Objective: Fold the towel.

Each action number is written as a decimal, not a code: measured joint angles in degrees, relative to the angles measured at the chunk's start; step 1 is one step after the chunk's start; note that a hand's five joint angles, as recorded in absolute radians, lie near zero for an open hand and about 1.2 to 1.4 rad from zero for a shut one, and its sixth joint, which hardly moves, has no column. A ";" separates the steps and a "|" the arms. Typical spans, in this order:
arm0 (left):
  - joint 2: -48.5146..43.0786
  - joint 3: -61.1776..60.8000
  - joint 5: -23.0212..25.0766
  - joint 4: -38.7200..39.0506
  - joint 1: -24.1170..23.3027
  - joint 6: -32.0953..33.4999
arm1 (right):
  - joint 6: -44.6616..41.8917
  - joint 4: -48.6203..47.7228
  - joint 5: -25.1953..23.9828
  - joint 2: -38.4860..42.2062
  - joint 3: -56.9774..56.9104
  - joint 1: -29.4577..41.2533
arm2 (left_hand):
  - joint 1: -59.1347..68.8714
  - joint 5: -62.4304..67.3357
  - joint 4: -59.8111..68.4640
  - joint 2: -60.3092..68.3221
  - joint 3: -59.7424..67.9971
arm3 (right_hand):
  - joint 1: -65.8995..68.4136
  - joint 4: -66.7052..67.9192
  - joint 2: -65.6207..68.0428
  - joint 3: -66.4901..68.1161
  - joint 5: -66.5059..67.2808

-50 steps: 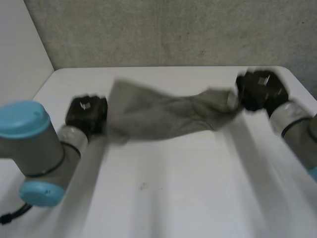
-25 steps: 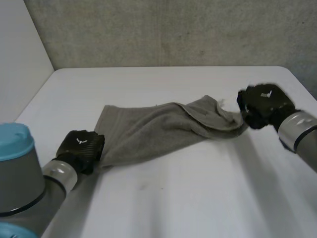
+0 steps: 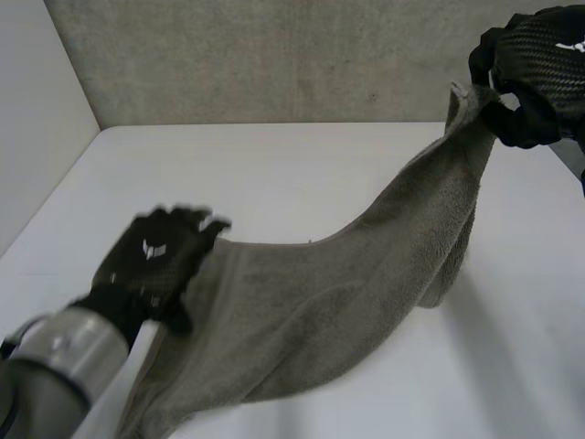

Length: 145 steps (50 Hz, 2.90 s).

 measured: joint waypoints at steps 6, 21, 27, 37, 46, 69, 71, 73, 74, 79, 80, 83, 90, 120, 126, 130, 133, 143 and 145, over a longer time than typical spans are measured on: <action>-11.36 10.33 -0.15 7.58 -0.07 -3.99 | 0.19 -0.10 -1.39 -0.17 0.30 0.64 | -0.81 -0.77 -1.09 -1.13 -1.15 | 0.00 0.00 0.00 0.00 0.00; -45.12 44.22 11.52 -0.60 -1.99 -10.89 | 1.96 -0.19 -6.83 -4.09 0.66 2.17 | -0.81 -0.88 -0.96 -1.05 -1.11 | 0.00 0.00 0.00 0.00 0.00; -52.79 52.40 19.51 -5.35 -2.15 -13.35 | 2.51 -0.23 -6.88 -5.19 0.63 2.10 | -0.62 -0.88 -0.70 -0.49 -0.68 | 0.00 0.00 0.00 0.00 0.00; -57.44 56.87 26.65 -6.51 -2.60 -20.65 | 3.04 -0.24 -6.23 -6.15 0.07 1.84 | 16.39 14.64 15.69 16.43 15.54 | 0.00 0.00 0.00 0.00 0.00; -57.51 58.24 20.23 -4.17 -2.73 -23.83 | 4.00 -0.20 -5.80 -6.03 -0.76 1.08 | 53.64 53.04 54.70 54.77 54.47 | 0.00 0.00 0.00 0.00 0.00; -22.56 25.44 4.62 -1.09 3.65 -1.09 | -0.82 6.59 -3.04 11.04 -0.81 2.68 | 55.66 55.87 58.01 57.99 57.74 | -0.04 0.00 0.00 0.00 0.02; -20.82 22.05 4.56 -1.41 3.60 2.02 | -2.93 7.75 -1.92 13.66 -1.09 4.02 | 55.66 55.87 58.01 58.00 57.74 | -0.04 0.00 0.00 0.00 0.02; -19.34 18.08 4.32 -1.98 3.47 5.56 | -6.06 9.51 -0.38 17.00 -1.65 5.68 | 55.66 55.87 58.01 58.00 57.74 | -0.04 0.00 0.00 0.00 0.02; -19.08 16.99 4.22 -2.20 3.42 6.48 | -7.04 10.05 0.07 18.00 -1.86 6.16 | 55.66 55.87 58.01 58.00 57.74 | -0.04 0.00 0.00 0.00 0.02; -19.05 13.00 3.55 -3.26 3.06 9.71 | -12.38 12.99 3.02 23.71 -3.72 8.95 | 55.66 55.87 58.02 58.01 57.75 | -0.04 0.00 0.00 0.00 0.02; -19.51 12.52 3.37 -3.45 2.96 10.11 | -13.28 13.52 3.62 24.83 -4.18 9.46 | 55.66 55.87 58.02 58.01 57.75 | -0.04 0.00 0.00 0.00 0.03; -22.81 13.53 3.00 -3.65 2.73 10.65 | -16.62 15.37 6.88 30.27 -7.57 11.50 | 55.66 55.87 58.02 58.01 57.76 | -0.04 0.00 0.00 0.00 0.02; -31.46 25.28 2.68 -3.30 2.71 10.51 | -18.71 15.68 10.99 36.95 -16.99 13.57 | 55.66 55.87 58.03 58.02 57.76 | -0.04 0.00 0.00 0.00 0.02; -26.15 37.06 -11.49 12.27 -0.05 13.99 | 4.90 -32.71 10.21 29.45 -17.44 12.05 | 55.66 55.87 58.05 58.03 57.83 | -0.04 0.00 0.20 0.03 0.23; -27.99 24.72 -11.15 16.77 -1.11 13.97 | 4.52 -25.69 8.85 31.42 -7.67 11.22 | 55.66 55.87 58.05 58.03 57.83 | -0.04 0.00 0.19 0.04 0.25; -32.60 20.51 -11.26 18.93 -2.12 13.78 | 2.00 -19.99 8.77 33.81 -3.60 9.88 | 55.67 55.87 58.06 58.03 57.83 | -0.04 0.00 0.20 0.04 0.28; -35.87 18.17 -11.36 19.67 -2.88 13.51 | -0.63 -16.31 8.72 34.94 -0.55 8.19 | 54.97 54.49 55.00 55.00 54.88 | -0.04 0.00 0.20 0.04 0.28; -36.01 13.30 -10.90 18.44 -3.58 13.34 | -6.28 -12.82 8.68 31.83 7.39 2.10 | 23.37 22.96 24.09 24.17 24.04 | -0.04 0.00 0.20 0.04 0.28; -34.15 12.28 -10.59 17.67 -3.54 13.39 | -6.28 -12.92 8.35 30.63 8.48 0.41 | 15.36 15.26 16.47 16.57 16.51 | -0.04 0.00 0.20 0.04 0.28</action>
